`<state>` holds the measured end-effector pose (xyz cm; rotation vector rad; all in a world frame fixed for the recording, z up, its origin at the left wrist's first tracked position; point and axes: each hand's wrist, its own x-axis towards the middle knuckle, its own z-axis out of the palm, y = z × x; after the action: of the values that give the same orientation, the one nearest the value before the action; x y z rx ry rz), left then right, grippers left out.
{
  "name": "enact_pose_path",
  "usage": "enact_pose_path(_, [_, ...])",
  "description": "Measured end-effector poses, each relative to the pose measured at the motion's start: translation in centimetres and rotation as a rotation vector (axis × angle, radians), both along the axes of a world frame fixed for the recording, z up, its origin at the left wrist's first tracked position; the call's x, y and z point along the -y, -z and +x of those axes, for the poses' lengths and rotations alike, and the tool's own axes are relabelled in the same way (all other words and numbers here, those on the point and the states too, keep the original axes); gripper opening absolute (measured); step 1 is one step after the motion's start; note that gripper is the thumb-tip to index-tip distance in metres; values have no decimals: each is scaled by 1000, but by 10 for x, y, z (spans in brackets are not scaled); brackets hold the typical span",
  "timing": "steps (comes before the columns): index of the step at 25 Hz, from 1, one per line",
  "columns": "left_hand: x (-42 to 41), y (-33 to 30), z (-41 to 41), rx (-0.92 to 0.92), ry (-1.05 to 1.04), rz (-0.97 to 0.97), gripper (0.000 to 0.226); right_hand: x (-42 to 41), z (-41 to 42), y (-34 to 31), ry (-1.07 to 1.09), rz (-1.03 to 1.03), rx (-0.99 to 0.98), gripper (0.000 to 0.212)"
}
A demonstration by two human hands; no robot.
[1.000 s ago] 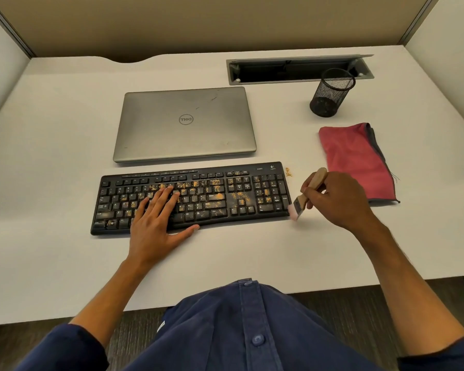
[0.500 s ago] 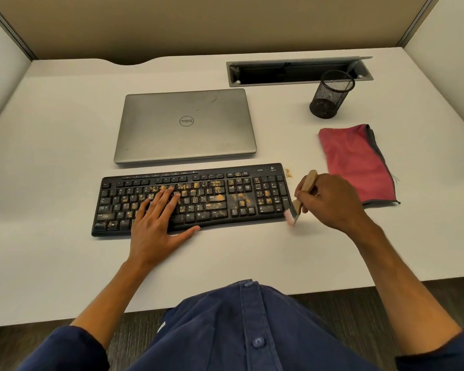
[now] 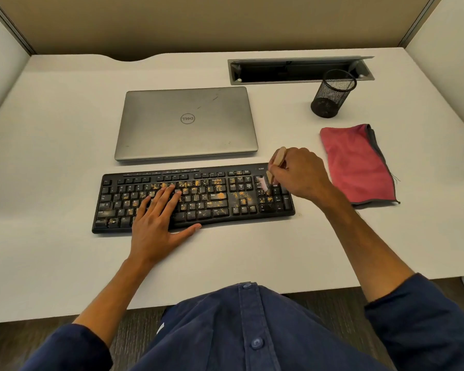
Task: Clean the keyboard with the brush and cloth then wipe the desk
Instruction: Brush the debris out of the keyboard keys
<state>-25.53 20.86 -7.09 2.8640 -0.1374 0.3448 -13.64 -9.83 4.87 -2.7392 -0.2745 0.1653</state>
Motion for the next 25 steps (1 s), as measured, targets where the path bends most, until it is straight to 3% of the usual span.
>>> enact_pose_path(10, [-1,0,0,3,5,-7,90,13,-7,-1,2,1,-23,25])
enact_pose_path(14, [0,-1,0,-3,5,-7,91,16,-16,-2,17,51,62,18])
enact_pose_path(18, [-1,-2,-1,-3,3,-10,91,18,-24,-4,-30,65,-20,16])
enact_pose_path(22, [0,-2,0,-8,5,-8,92,18,-27,-5,-53,62,69,14])
enact_pose_path(25, [0,-3,0,-14,3,-7,93,19,-28,-5,-129,10,-12,17])
